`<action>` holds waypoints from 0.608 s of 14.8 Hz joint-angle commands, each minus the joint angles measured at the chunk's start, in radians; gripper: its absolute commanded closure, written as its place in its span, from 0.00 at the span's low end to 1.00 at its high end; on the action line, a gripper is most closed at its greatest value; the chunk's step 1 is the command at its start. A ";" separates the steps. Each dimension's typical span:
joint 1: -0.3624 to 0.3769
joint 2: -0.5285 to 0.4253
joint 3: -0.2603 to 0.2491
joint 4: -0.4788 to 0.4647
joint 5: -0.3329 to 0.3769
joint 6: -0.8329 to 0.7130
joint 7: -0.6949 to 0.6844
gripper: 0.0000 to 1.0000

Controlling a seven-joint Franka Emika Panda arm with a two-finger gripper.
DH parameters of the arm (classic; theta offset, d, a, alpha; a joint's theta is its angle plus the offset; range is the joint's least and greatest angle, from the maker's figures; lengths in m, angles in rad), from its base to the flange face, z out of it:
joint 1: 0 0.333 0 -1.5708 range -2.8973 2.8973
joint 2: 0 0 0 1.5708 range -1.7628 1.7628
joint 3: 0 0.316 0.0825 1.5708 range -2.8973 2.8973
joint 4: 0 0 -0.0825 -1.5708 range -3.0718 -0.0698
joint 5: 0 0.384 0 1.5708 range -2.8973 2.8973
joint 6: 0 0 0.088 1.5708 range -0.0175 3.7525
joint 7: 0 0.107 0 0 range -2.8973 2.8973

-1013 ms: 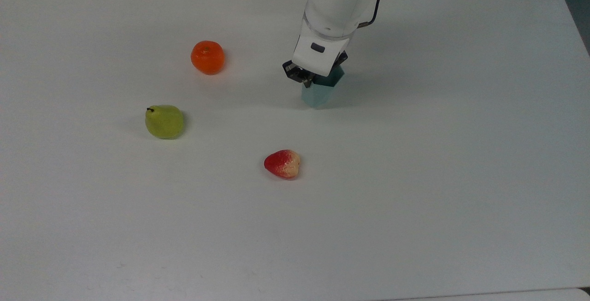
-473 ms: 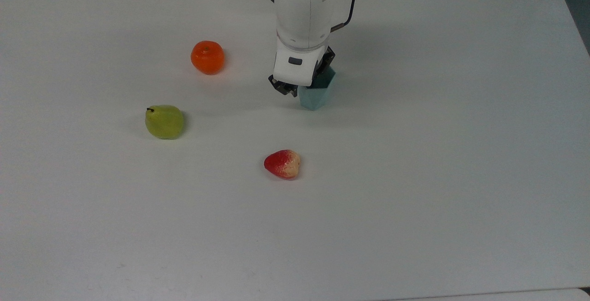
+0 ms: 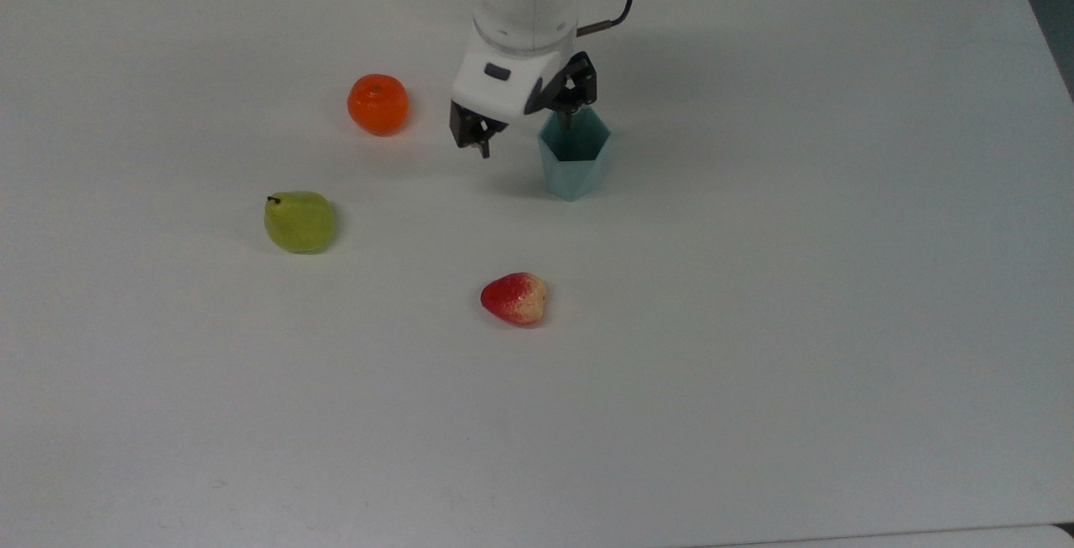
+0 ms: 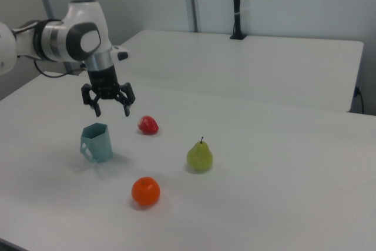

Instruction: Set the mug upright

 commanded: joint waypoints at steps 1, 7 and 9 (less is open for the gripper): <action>0.008 -0.122 -0.028 -0.016 -0.103 -0.094 0.281 0.00; -0.007 -0.308 -0.090 -0.034 -0.060 -0.273 0.311 0.00; -0.018 -0.322 -0.100 -0.033 -0.048 -0.289 0.311 0.00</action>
